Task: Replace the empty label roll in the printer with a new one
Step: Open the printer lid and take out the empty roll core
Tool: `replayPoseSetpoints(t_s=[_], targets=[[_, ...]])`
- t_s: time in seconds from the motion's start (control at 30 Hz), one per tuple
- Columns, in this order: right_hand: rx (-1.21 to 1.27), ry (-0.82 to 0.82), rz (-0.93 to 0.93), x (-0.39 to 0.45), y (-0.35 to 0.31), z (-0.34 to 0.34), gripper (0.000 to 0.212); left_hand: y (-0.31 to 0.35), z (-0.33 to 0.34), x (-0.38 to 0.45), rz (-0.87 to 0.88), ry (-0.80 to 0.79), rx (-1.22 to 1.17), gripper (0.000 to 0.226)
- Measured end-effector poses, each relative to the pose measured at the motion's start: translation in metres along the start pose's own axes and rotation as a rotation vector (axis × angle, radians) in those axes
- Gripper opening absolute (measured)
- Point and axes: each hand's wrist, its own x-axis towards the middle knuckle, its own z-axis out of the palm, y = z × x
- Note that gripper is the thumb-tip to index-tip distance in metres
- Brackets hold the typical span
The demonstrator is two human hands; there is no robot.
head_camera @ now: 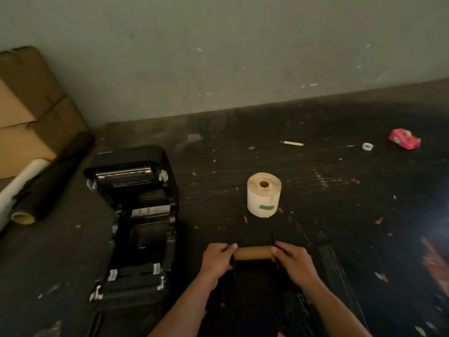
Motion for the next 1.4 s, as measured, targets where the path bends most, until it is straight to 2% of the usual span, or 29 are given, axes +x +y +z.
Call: replayPoseSetpoints(t_s=[0.27,0.47,0.6,0.67,0.77,0.9,1.07,1.13,1.2,1.27,1.4], targets=[[0.164,-0.127,0.090,0.014,0.003,-0.005,0.026,-0.006,-0.005,-0.010,-0.039,-0.091,-0.104,0.024],[0.192,-0.171,0.138,0.012,0.002,-0.006,0.030,-0.013,-0.008,-0.011,-0.089,-0.052,-0.138,0.031],[0.201,-0.144,0.142,0.009,0.002,-0.011,0.028,-0.015,-0.012,-0.009,-0.094,0.007,-0.145,0.026],[0.195,-0.126,0.154,0.009,0.003,-0.015,0.029,-0.017,-0.013,-0.006,-0.070,0.073,-0.078,0.024],[0.179,-0.109,0.160,0.007,0.005,-0.021,0.029,-0.018,-0.014,-0.003,-0.038,0.194,0.152,0.028],[0.145,-0.096,0.153,0.003,0.004,-0.025,0.028,-0.019,-0.010,-0.004,0.035,0.252,0.404,0.038],[0.138,-0.101,0.149,0.004,0.004,-0.026,0.021,-0.019,-0.009,-0.006,0.060,0.290,0.445,0.052],[0.150,-0.103,0.146,0.003,0.001,-0.028,0.015,-0.012,-0.010,-0.008,0.161,0.310,0.457,0.053],[0.162,-0.119,0.134,0.003,-0.004,-0.030,0.010,-0.001,-0.009,-0.010,0.352,0.265,0.498,0.055],[0.153,-0.136,0.099,0.005,-0.010,-0.032,0.010,0.015,-0.004,-0.014,0.488,0.124,0.590,0.061],[0.110,-0.168,0.026,0.007,-0.021,-0.036,0.013,0.035,0.011,-0.016,0.567,-0.081,0.826,0.066]])
